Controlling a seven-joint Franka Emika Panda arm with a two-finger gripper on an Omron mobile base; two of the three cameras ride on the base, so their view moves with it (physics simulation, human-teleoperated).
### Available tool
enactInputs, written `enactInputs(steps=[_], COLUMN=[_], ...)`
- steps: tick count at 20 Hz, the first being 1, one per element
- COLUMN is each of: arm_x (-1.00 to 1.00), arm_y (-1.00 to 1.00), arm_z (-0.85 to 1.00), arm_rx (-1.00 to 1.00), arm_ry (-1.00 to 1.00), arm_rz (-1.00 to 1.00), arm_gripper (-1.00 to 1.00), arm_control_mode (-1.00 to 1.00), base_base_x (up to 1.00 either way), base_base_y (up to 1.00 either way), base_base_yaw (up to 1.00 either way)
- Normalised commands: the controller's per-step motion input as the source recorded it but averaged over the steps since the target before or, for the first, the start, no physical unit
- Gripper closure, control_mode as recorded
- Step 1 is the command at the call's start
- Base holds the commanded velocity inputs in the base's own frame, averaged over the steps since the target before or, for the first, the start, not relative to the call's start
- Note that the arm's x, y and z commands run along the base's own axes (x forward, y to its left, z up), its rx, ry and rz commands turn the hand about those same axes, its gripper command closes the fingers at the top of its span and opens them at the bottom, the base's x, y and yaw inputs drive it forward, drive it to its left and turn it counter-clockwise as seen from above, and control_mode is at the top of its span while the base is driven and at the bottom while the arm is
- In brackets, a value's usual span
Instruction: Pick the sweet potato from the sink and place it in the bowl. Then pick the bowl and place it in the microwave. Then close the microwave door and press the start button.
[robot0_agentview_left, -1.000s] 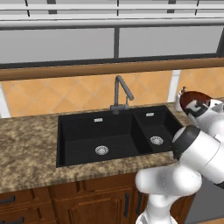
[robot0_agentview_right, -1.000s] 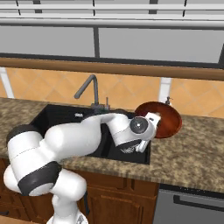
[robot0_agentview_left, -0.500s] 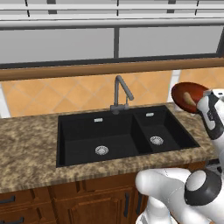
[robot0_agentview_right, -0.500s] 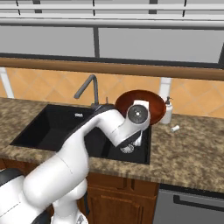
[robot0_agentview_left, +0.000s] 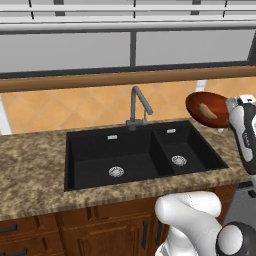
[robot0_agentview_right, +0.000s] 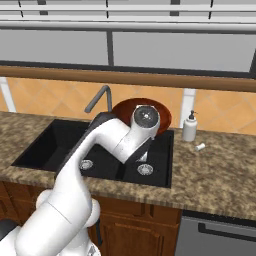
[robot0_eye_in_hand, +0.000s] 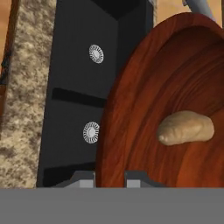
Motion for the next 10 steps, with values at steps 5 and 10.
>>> enactInputs(steps=[5, 10], arm_x=[-0.20, -0.28], arm_y=[0.76, 0.63], arm_z=[0.14, 0.31], arm_rx=[0.00, -0.11], arm_ry=[-0.11, -0.04], arm_rz=[-0.09, -0.12], arm_gripper=[1.00, 1.00], arm_control_mode=[-1.00, -1.00], base_base_x=[0.00, 0.00], base_base_y=[0.00, 0.00], base_base_yaw=[0.00, 0.00])
